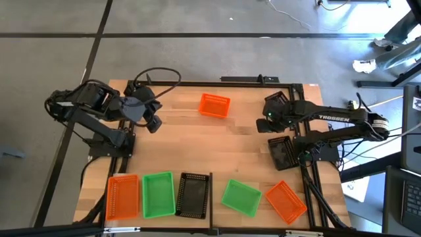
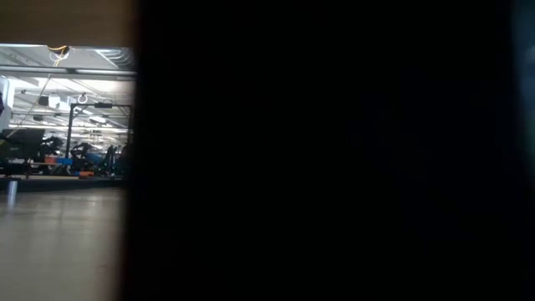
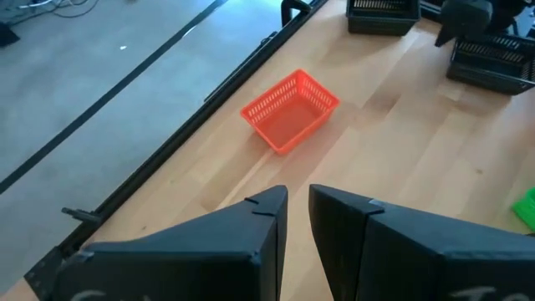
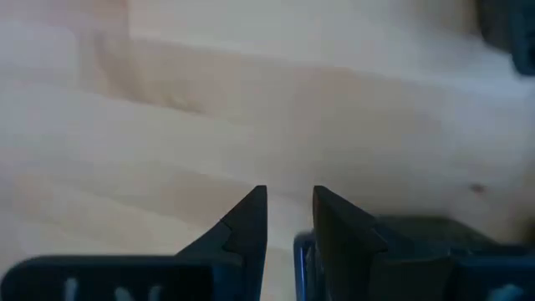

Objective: Stack baskets on shelf by color
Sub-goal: Stack the top black basket on top of the other black basket on the shelf

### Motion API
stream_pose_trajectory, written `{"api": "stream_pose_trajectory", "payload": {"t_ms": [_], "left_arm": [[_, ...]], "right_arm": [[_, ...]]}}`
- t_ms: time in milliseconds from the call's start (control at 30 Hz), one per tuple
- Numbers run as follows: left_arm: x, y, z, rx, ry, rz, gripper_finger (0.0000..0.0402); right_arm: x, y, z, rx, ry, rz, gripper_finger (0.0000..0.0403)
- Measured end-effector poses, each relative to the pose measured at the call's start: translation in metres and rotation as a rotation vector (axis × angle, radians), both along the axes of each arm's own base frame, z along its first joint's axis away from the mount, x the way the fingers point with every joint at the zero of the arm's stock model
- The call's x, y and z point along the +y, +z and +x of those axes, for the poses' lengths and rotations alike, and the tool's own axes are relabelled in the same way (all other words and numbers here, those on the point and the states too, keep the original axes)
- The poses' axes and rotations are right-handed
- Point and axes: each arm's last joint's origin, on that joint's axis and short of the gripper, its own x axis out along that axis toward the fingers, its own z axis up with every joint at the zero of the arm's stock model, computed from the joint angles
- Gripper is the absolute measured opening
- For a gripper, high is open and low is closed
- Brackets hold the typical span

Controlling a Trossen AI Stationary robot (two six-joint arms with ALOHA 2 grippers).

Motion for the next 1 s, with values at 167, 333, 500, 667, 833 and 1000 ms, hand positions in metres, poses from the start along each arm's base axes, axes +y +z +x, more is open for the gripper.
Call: {"api": "stream_pose_trajectory", "payload": {"t_ms": [167, 333, 500, 667, 833, 1000], "left_arm": [[0.000, 0.000, 0.000, 0.000, 0.000, 0.000, 0.0044], [0.000, 0.000, 0.000, 0.000, -0.001, 0.000, 0.0044], [0.000, 0.000, 0.000, 0.000, -0.001, 0.000, 0.0044], [0.000, 0.000, 0.000, 0.000, -0.001, 0.000, 0.0044], [0.000, 0.000, 0.000, 0.000, -0.001, 0.000, 0.0044], [0.000, 0.000, 0.000, 0.001, -0.001, 0.000, 0.0044]], "right_arm": [[0.005, 0.003, 0.003, 0.011, 0.046, -0.067, 0.0094], [-0.005, 0.011, 0.003, 0.036, 0.021, -0.222, 0.0094], [-0.022, 0.009, -0.006, 0.087, -0.073, -0.265, 0.0094], [-0.040, 0.009, -0.015, 0.121, -0.115, -0.287, 0.0094], [-0.055, 0.006, -0.022, 0.160, -0.119, -0.275, 0.0094], [-0.066, -0.005, -0.021, 0.211, -0.043, -0.238, 0.0094]]}}
